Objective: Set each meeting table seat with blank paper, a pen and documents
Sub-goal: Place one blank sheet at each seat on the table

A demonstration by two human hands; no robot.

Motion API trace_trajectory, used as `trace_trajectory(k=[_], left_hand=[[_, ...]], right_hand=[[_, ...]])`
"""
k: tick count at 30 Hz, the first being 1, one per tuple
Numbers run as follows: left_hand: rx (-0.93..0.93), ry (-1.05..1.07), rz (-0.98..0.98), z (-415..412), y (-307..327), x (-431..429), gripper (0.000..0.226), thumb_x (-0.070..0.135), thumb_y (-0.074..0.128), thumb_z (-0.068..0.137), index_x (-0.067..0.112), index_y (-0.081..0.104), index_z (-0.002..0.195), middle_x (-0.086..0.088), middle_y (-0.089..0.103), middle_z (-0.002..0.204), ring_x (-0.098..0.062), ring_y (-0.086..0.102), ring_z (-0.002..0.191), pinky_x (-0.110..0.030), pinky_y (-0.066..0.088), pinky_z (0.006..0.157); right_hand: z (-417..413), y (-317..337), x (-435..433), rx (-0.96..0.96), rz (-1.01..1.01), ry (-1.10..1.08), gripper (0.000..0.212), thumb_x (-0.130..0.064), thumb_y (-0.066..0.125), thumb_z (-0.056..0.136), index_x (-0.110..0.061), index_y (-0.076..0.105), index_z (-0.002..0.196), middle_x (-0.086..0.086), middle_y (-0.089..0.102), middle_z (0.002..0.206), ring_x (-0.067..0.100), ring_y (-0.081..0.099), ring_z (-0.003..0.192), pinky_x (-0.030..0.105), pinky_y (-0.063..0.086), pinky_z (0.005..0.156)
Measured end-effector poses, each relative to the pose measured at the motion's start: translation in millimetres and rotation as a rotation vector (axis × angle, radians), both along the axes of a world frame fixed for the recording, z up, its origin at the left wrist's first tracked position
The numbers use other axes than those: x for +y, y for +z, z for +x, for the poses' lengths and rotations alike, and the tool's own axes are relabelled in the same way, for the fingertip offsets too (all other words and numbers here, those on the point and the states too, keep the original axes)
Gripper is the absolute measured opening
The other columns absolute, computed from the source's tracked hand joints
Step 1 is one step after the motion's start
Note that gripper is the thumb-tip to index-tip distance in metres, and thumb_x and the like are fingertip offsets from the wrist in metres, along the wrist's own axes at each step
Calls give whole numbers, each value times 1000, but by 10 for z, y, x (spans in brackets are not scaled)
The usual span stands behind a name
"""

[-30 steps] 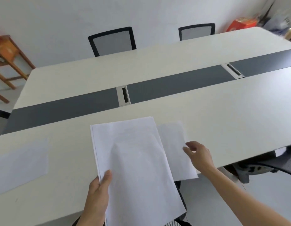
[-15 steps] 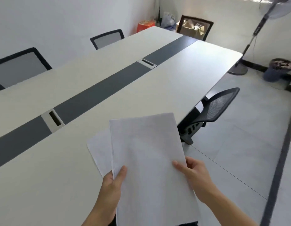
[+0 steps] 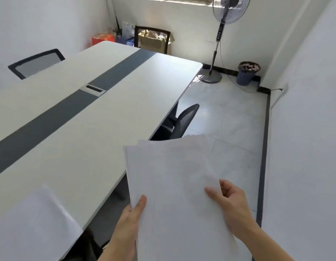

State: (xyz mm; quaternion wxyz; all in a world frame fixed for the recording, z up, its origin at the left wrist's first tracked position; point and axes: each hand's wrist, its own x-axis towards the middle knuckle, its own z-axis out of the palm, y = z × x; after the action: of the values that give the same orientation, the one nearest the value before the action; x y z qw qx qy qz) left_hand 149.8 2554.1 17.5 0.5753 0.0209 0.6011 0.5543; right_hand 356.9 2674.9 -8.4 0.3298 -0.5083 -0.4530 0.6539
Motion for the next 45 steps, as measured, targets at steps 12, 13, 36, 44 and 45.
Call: trace_trajectory(k=[12, 13, 36, 44, 45], left_hand=[[62, -78, -5, -132, -244, 1847, 45, 34, 58, 85, -3, 64, 111, -23, 73, 102, -42, 69, 96, -54, 51, 91], [63, -72, 2, -174, -250, 2030, 46, 34, 59, 83, -2, 64, 111, -23, 73, 102, -42, 69, 96, -55, 50, 93], [300, 666, -141, -1067, -134, 3998, 24, 26, 49, 97, 11, 68, 100, -1, 77, 84, -23, 69, 89, -37, 49, 84], [340, 1051, -328, -751, -97, 4051, 16, 29, 53, 95, 19, 66, 93, -2, 69, 106, -27, 62, 105, -47, 42, 104], [344, 1078, -350, -697, -84, 4043, 16, 32, 55, 93, 20, 66, 93, 0, 69, 107, -27, 61, 108, -47, 40, 106]], right_hand=[[63, -45, 1693, 112, -82, -52, 21, -16, 66, 83, -6, 74, 99, 24, 74, 99, 37, 72, 83, 45, 61, 73], [46, -28, 1875, 129, -109, -61, 26, -16, 67, 81, -6, 71, 105, 23, 74, 101, 38, 72, 86, 47, 61, 76], [-1998, -263, 5470, -188, 22, 540, 16, -19, 58, 97, -7, 67, 91, 12, 76, 75, 25, 70, 58, 36, 58, 52], [-3231, -882, 6377, -365, 173, 752, 16, -13, 57, 83, -16, 66, 96, 10, 74, 89, 31, 71, 77, 46, 58, 70], [-3329, -990, 6414, -409, 198, 781, 20, -14, 56, 83, -15, 65, 101, 8, 73, 90, 31, 70, 80, 43, 58, 71]])
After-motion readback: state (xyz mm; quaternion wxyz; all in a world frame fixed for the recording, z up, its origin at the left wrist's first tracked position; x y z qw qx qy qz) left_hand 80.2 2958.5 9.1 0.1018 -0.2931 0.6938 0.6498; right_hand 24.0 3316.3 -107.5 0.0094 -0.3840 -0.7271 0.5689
